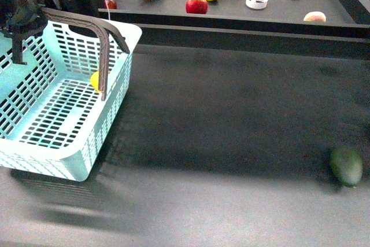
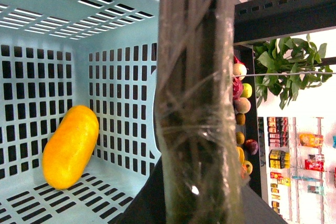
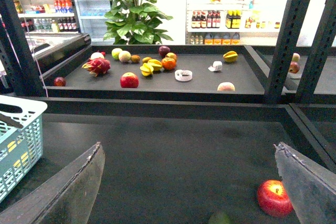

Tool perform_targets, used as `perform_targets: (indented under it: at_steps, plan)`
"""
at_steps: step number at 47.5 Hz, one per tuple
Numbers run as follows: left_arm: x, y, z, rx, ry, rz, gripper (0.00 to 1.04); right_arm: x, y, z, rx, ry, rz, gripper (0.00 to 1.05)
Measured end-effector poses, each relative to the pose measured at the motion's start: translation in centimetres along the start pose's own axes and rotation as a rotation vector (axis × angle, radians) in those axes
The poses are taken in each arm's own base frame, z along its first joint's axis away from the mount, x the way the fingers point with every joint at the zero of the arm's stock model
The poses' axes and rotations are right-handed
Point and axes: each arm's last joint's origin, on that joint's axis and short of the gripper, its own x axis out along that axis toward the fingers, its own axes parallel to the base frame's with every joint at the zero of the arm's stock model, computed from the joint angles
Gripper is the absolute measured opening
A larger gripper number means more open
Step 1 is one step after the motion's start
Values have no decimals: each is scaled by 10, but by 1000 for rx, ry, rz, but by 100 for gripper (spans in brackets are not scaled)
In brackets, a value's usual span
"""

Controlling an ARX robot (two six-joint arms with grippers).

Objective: Pick mango with right arm and hold basket with left

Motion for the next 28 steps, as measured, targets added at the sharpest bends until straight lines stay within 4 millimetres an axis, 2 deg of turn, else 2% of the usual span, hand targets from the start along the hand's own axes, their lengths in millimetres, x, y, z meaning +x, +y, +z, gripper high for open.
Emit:
perform_targets:
  at_steps: [21,28]
  plan:
    - [1,2,0,-44,19,35,9,0,0,0,0,0,0,97]
    - [0,4,-1,-25,1,65,32,0,0,0,0,0,0,97]
